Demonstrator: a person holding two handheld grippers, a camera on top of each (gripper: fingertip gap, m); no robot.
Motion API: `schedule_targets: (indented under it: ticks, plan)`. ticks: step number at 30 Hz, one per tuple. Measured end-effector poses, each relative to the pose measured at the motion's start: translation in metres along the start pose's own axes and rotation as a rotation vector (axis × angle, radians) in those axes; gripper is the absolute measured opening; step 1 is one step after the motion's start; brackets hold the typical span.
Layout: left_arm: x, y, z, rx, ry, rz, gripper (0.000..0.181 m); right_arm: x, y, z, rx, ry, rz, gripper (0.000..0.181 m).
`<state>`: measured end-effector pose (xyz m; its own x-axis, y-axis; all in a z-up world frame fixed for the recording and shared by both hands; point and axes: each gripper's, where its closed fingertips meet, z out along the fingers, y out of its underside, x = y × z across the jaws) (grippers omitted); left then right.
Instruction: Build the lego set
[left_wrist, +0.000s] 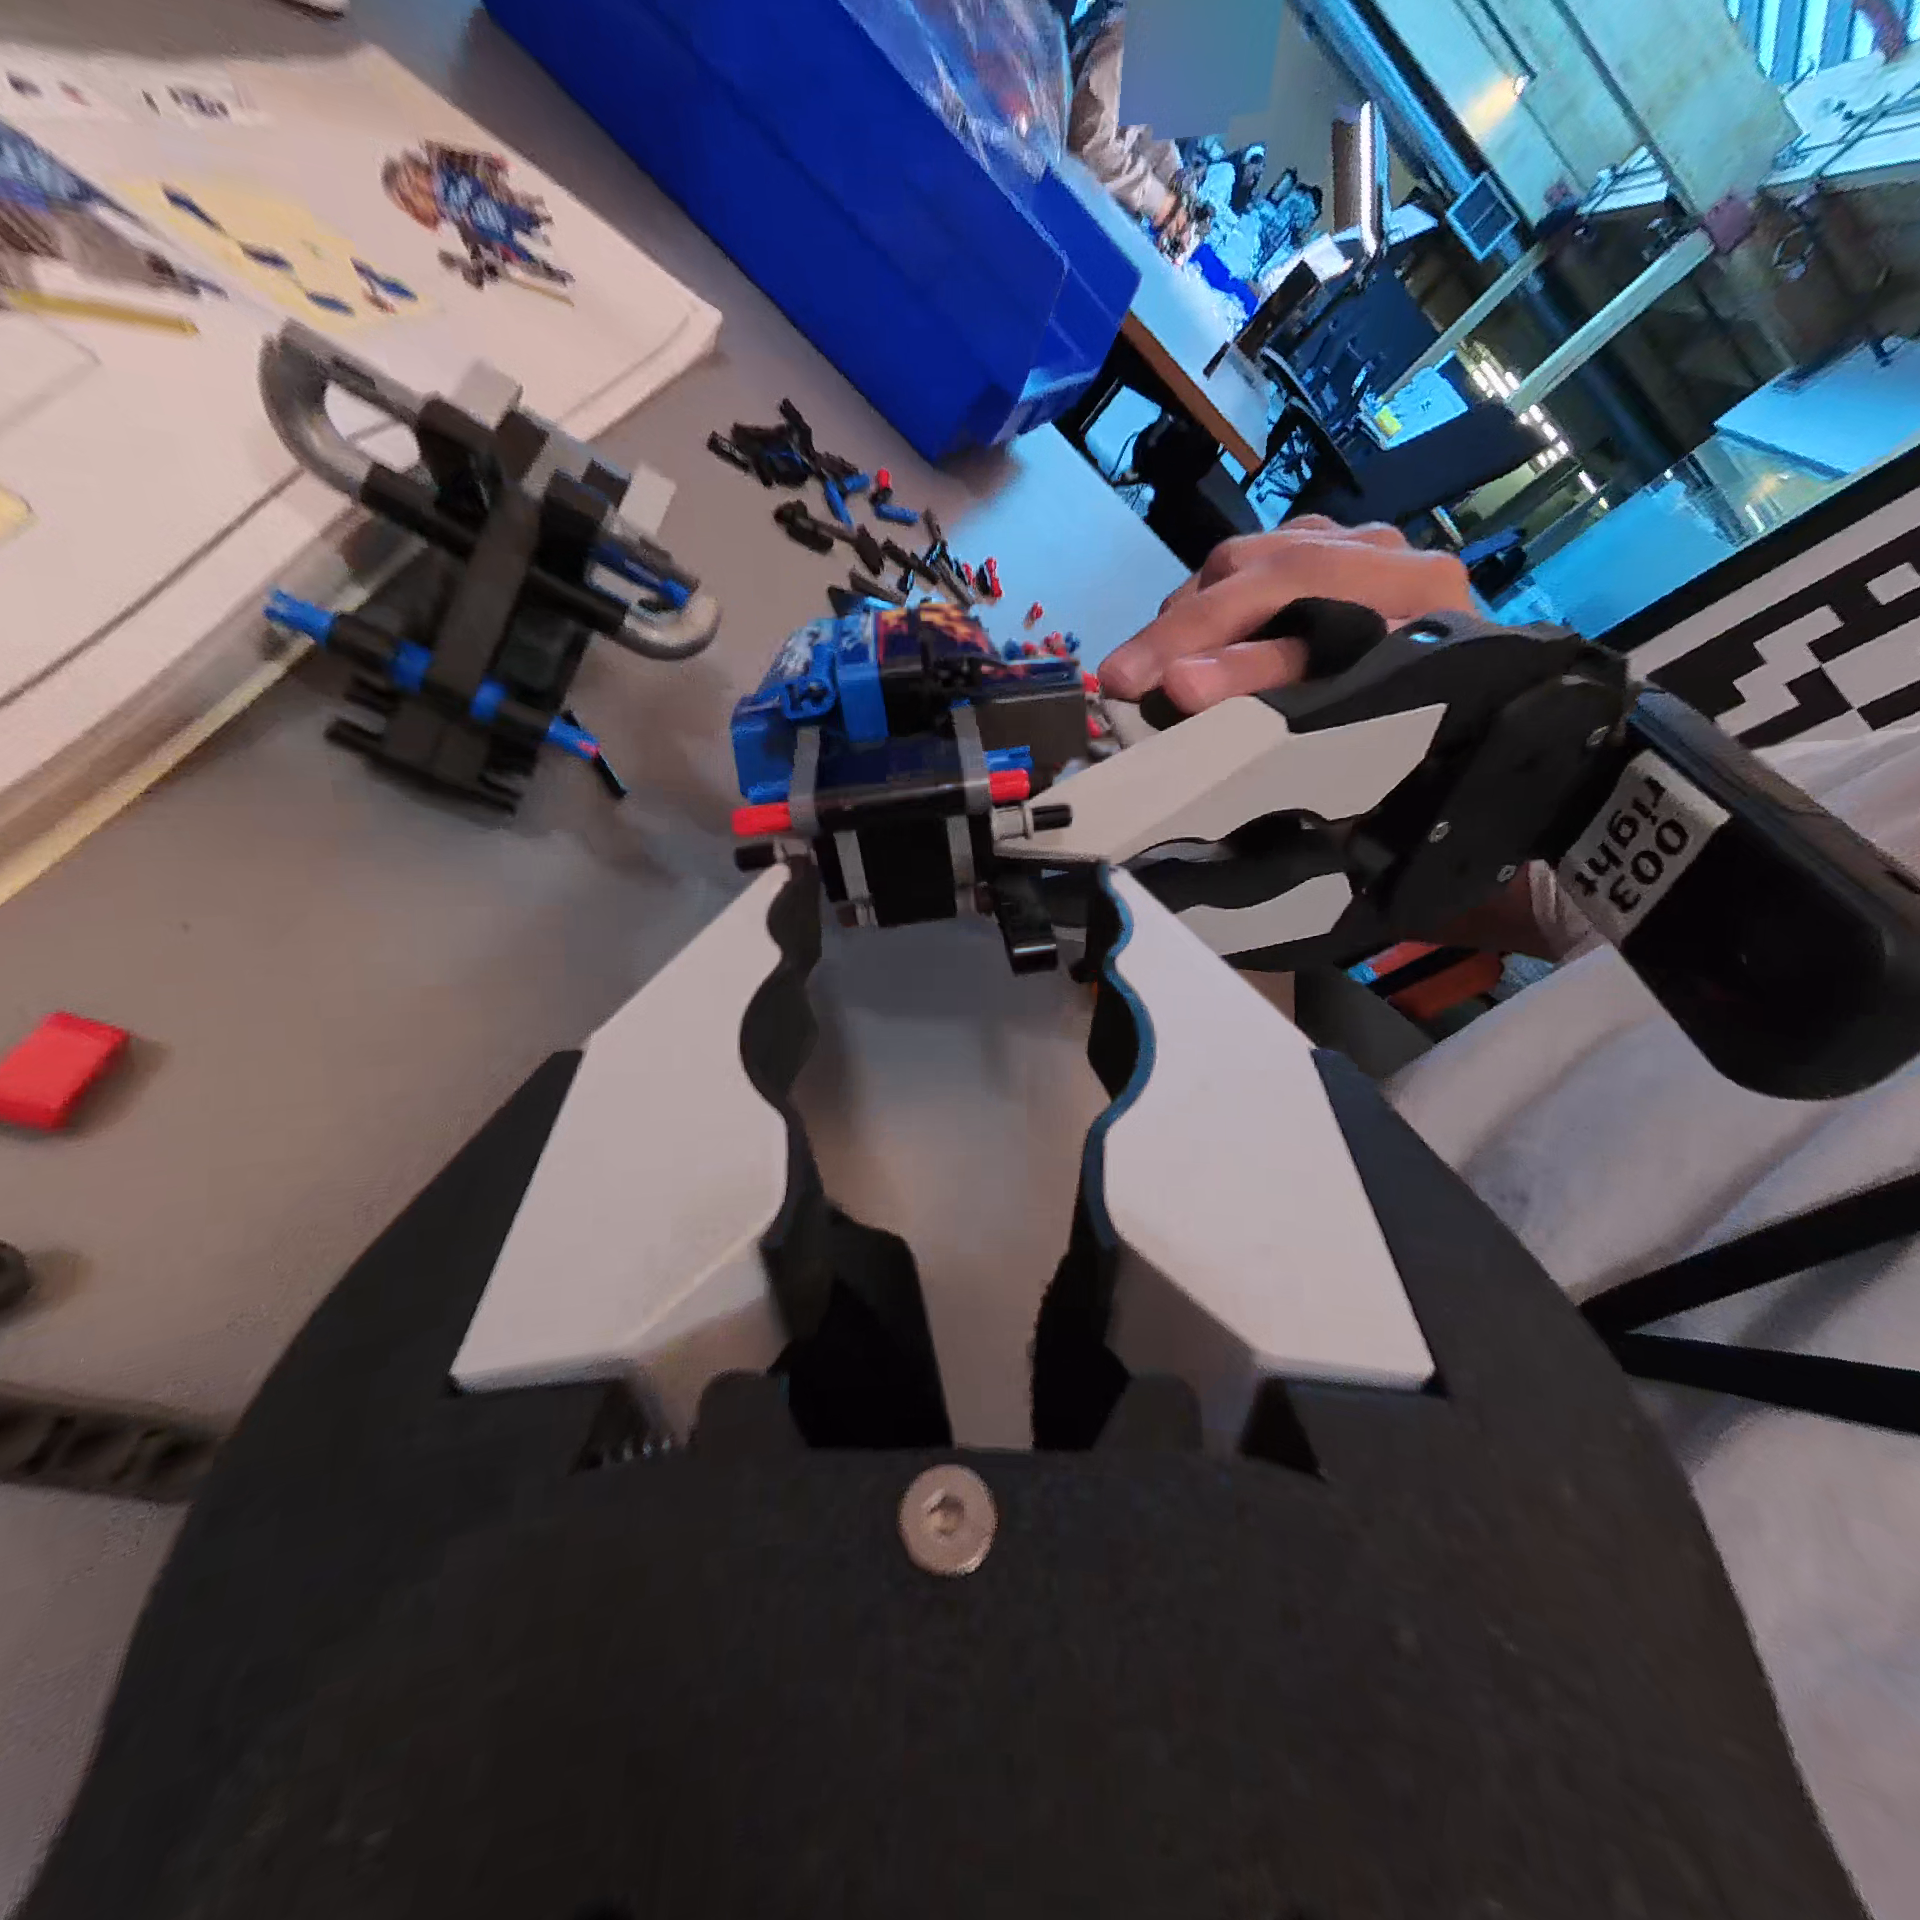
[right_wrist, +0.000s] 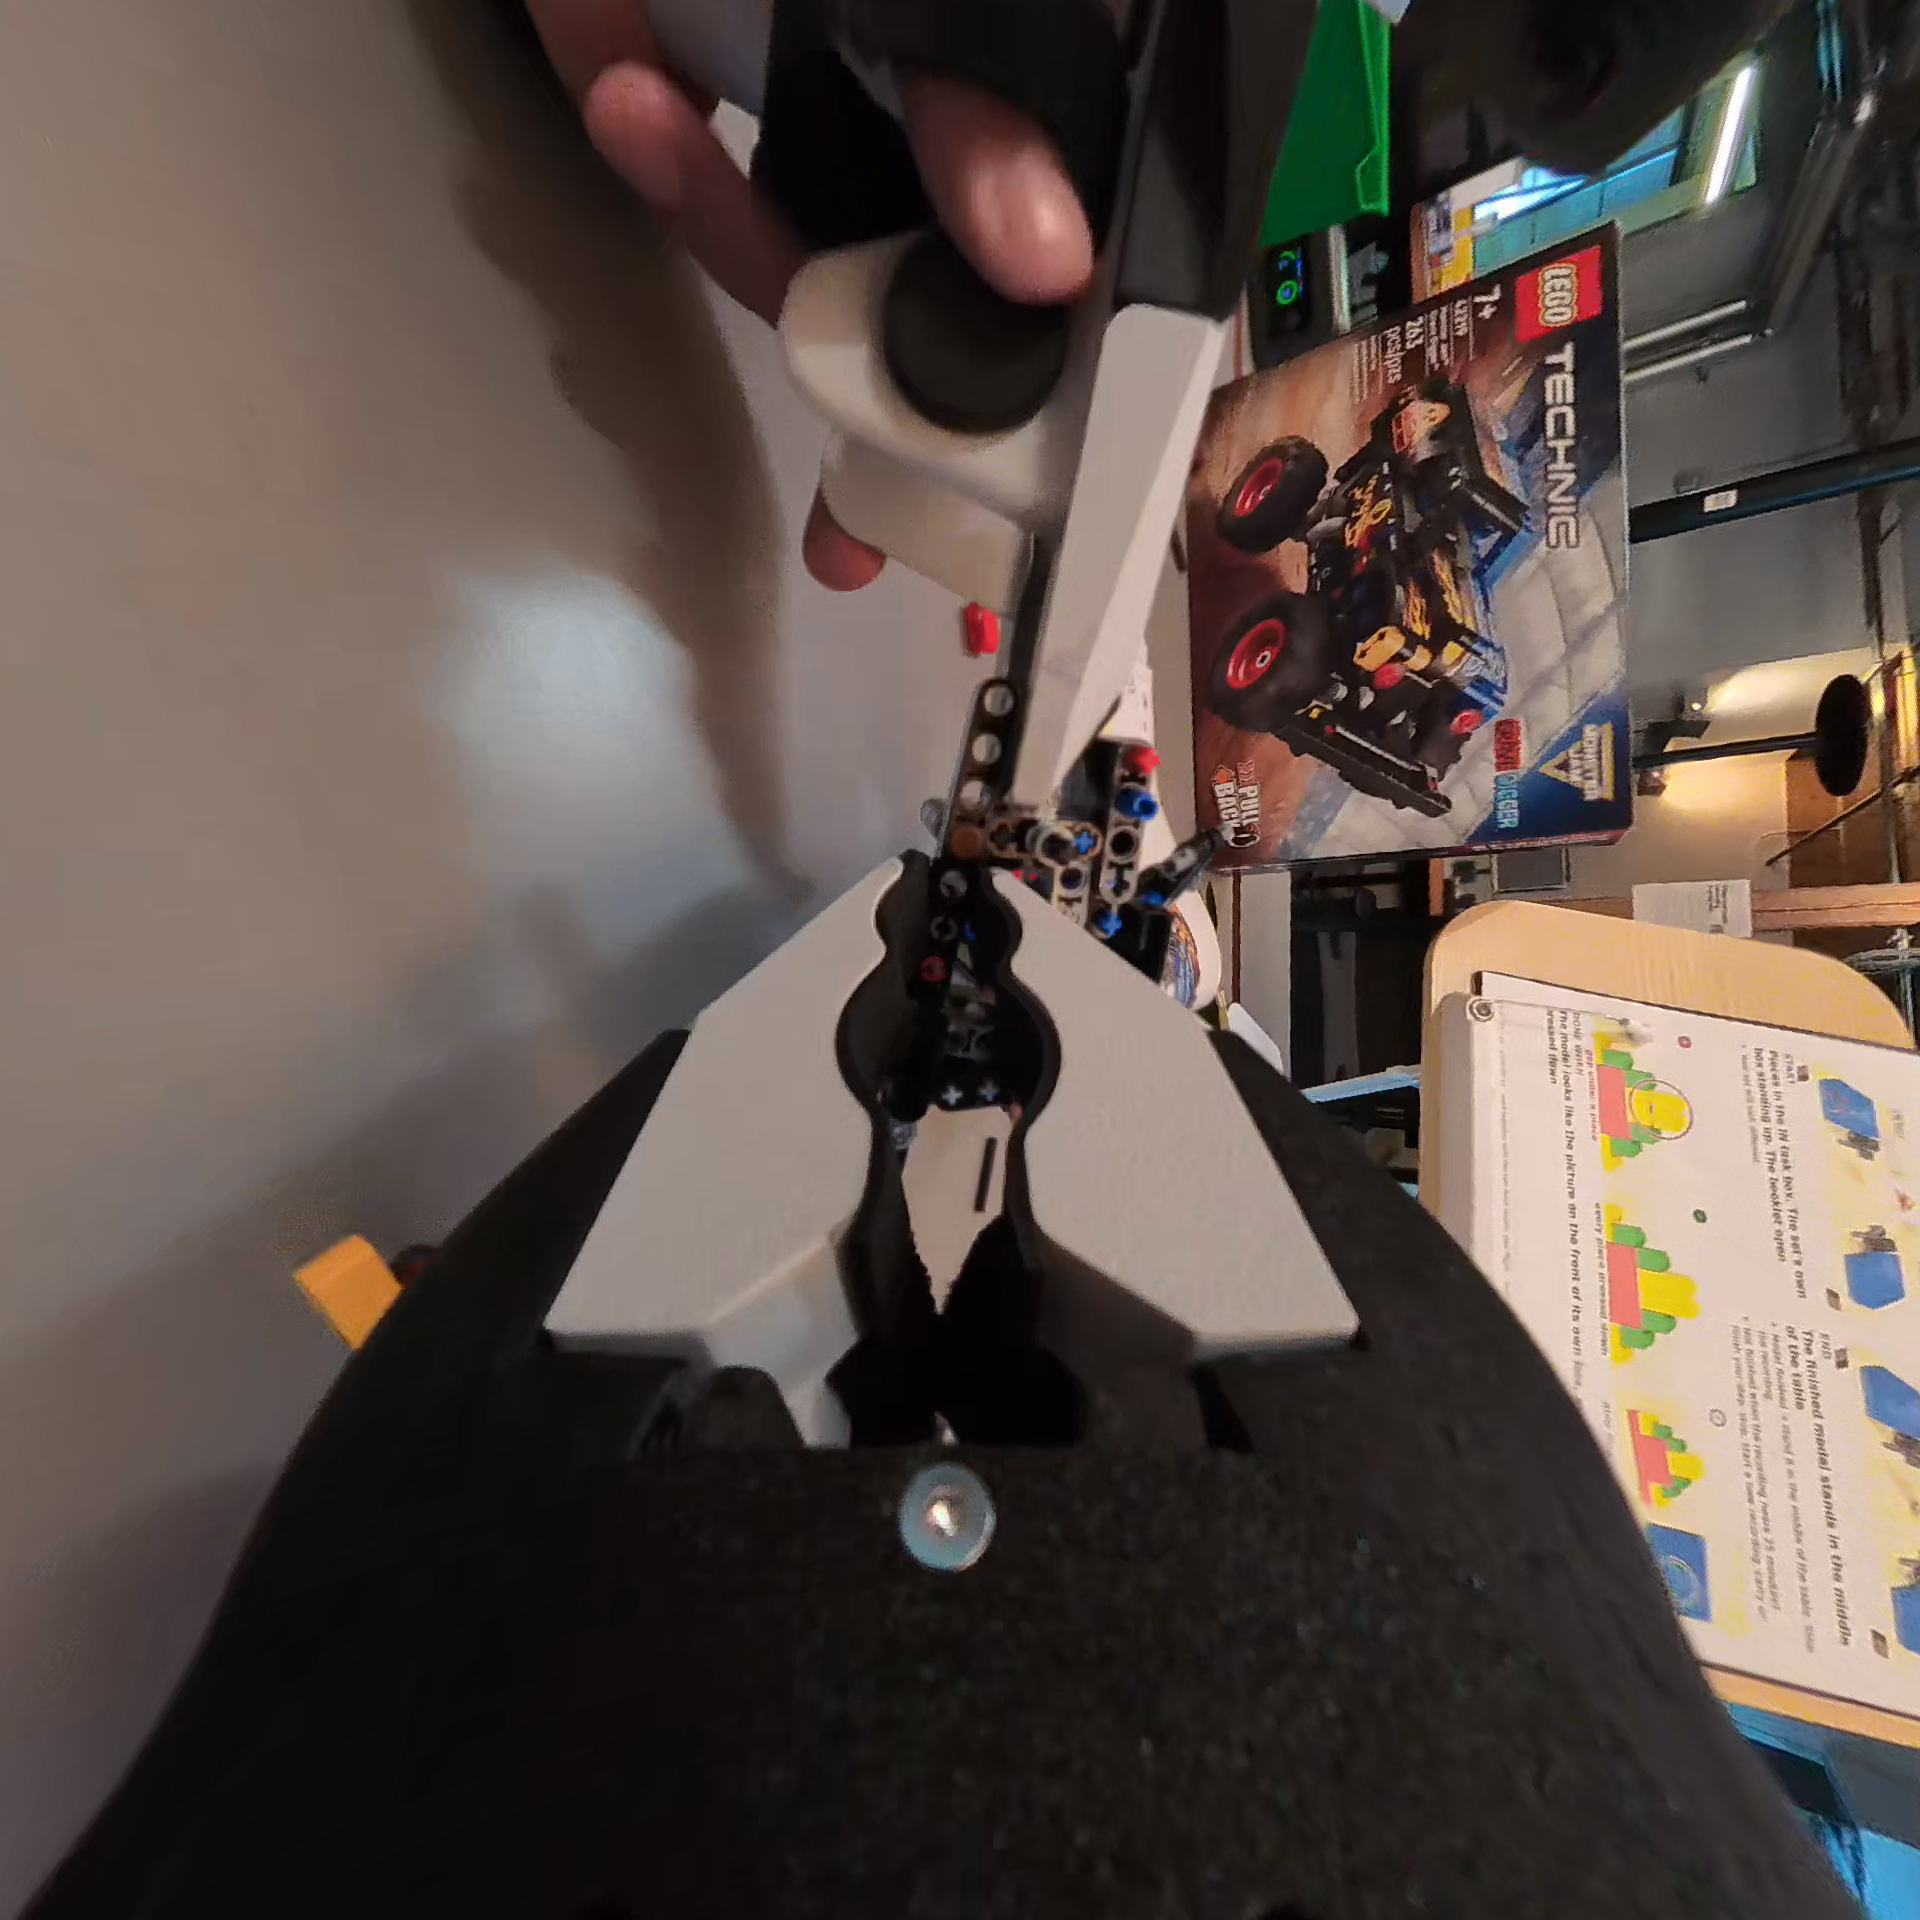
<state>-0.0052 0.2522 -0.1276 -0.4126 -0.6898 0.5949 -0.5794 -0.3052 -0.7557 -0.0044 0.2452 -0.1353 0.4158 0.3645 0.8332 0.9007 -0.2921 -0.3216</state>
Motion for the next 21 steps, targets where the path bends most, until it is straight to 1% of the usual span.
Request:
schedule_targets:
  ticks: [3, 4, 6, 7, 9, 11, 13, 15, 17, 19, 21]
  plan:
    - [-0.007, 0.009, 0.0, -0.042, -0.028, 0.023, 0.04, -0.004, -0.003, 0.004, -0.001, -0.011, 0.031, 0.007]
    - [-0.008, 0.012, -0.001, -0.066, -0.032, 0.038, 0.04, -0.006, -0.004, 0.005, 0.004, -0.012, 0.039, 0.008]
    - [-0.01, 0.017, -0.002, -0.116, -0.029, 0.071, 0.033, -0.01, -0.007, 0.007, 0.015, -0.02, 0.044, 0.007]
    - [-0.008, 0.021, -0.003, -0.15, -0.007, 0.092, 0.009, -0.012, -0.01, 0.006, 0.022, -0.027, 0.05, 0.007]
    - [-0.014, 0.024, -0.005, -0.196, -0.01, 0.127, 0.006, -0.016, -0.02, 0.003, 0.072, -0.048, 0.073, 0.009]
    - [-0.014, 0.025, -0.007, -0.227, 0.022, 0.163, 0.006, -0.02, -0.021, 0.004, 0.066, -0.068, 0.079, 0.011]
    - [-0.015, 0.027, -0.008, -0.259, 0.035, 0.202, 0.006, -0.024, -0.022, 0.005, 0.065, -0.085, 0.079, 0.017]
    - [-0.018, 0.029, -0.01, -0.293, 0.045, 0.259, 0.006, -0.028, -0.031, -0.002, 0.136, -0.128, 0.12, 0.017]
    - [-0.017, 0.032, -0.012, -0.327, 0.072, 0.327, 0.006, -0.025, -0.042, -0.016, 0.249, -0.205, 0.224, 0.02]
    - [-0.019, 0.034, -0.016, -0.362, 0.096, 0.38, 0.006, -0.014, -0.047, -0.034, 0.376, -0.322, 0.389, 0.021]
    - [-0.019, 0.036, -0.02, -0.384, 0.13, 0.45, 0.006, 0.008, -0.031, -0.039, 0.413, -0.373, 0.574, 0.022]
